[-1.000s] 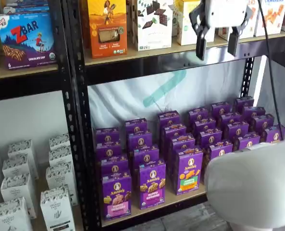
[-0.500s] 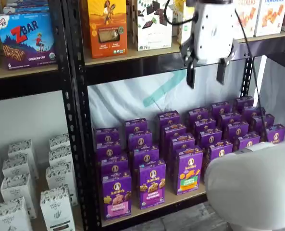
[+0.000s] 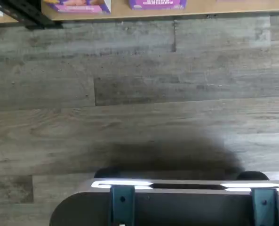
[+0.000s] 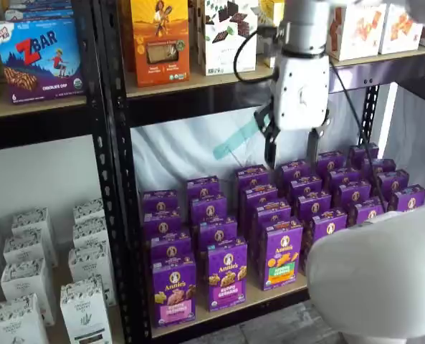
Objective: Pick up the purple box with a pink patch in the middle, on the bottom shelf, the first box from the left
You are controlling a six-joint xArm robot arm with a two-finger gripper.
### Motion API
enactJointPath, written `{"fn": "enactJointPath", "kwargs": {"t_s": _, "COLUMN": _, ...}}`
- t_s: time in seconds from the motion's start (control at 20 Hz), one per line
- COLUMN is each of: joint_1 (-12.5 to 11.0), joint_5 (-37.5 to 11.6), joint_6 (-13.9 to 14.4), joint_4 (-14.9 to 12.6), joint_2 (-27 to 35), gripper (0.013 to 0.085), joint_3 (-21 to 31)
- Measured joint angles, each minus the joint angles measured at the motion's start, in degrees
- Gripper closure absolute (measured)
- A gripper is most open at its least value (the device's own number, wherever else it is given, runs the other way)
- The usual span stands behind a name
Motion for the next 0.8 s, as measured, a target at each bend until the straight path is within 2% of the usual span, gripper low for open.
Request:
{"fn": "enactJointPath", "kwargs": {"t_s": 0.2, "joint_1": 1.0, "joint_5": -6.48, "joint_6": 0.56, "joint_4": 0.72, "joint_2": 1.29, "gripper": 0.013, "joint_3": 4.5}}
{"fn": "enactJointPath", "kwargs": {"t_s": 0.5, "joint_1": 3.9, "joint_5": -18.39, "joint_6": 2.92, "joint_4": -0.03, "joint_2": 3.88, "gripper": 0.013, "joint_3": 10.75}}
{"fn": "enactJointPath", "kwargs": {"t_s": 0.8, "joint_1": 7.21, "joint_5": -29.17, "joint_6": 6.43, "joint_4": -1.6, "joint_2": 9.7, "gripper": 0.013, "joint_3": 14.19}}
